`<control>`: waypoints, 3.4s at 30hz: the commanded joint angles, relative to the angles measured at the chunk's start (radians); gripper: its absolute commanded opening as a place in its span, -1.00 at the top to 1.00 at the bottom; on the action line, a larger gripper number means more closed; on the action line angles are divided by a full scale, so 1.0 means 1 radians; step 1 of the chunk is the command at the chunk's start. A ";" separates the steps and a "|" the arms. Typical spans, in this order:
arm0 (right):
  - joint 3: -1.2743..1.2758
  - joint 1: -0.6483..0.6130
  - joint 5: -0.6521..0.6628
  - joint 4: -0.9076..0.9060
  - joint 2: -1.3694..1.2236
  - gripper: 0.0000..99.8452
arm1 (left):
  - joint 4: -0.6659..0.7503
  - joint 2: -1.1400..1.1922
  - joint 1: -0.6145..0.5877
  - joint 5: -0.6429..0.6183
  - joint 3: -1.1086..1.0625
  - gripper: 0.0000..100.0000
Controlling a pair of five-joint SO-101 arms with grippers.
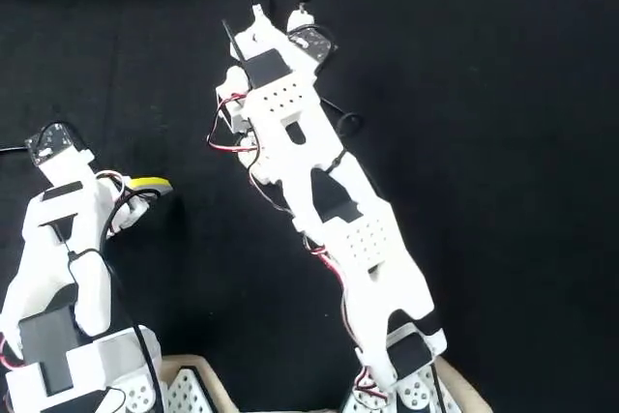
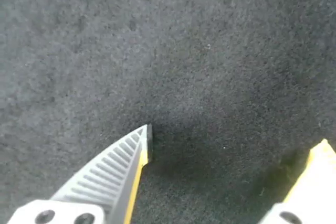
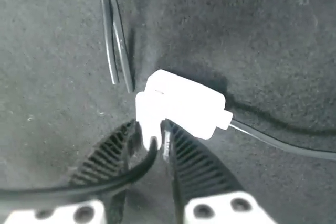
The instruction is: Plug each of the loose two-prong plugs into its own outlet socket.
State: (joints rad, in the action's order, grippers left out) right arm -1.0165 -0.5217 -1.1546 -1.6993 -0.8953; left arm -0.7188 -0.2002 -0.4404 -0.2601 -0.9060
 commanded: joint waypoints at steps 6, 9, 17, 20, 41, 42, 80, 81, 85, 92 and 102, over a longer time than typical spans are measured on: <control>-0.018 0.011 -0.005 -0.061 0.004 0.97 | 0.003 -0.035 -0.002 -0.008 0.008 0.11; -0.004 0.011 -0.003 -0.063 0.004 0.97 | 0.003 -0.035 -0.002 -0.008 0.008 0.11; 0.015 0.011 0.018 -0.063 0.007 0.97 | 0.005 -0.035 -0.002 -0.008 0.008 0.11; 0.015 0.011 0.025 -0.066 0.007 0.97 | 0.005 -0.035 -0.002 -0.008 0.008 0.11; 0.128 0.006 0.028 -0.068 0.012 0.98 | 0.005 -0.035 -0.002 -0.008 0.008 0.11; 0.133 0.005 0.026 -0.068 0.018 0.98 | 0.005 -0.035 -0.002 -0.008 0.008 0.11; -0.025 0.015 1.444 0.015 0.171 0.98 | 0.005 -0.035 0.007 -0.008 0.008 0.11; -0.022 0.015 1.530 0.017 0.166 0.98 | 0.005 -0.035 0.007 -0.008 0.008 0.11; -0.018 0.012 1.849 0.014 0.117 0.98 | 0.005 -0.035 0.007 -0.008 0.007 0.11; -0.027 0.012 2.309 -0.003 0.050 0.98 | 0.005 -0.035 0.004 -0.008 0.007 0.11; -0.105 -0.028 2.527 -0.041 0.050 0.98 | 0.005 -0.035 0.004 -0.008 0.007 0.11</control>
State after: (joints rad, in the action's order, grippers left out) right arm -1.0503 -0.5324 1.3004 -1.7208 -0.8631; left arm -0.7188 -0.2002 -0.4404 -0.2601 -0.9060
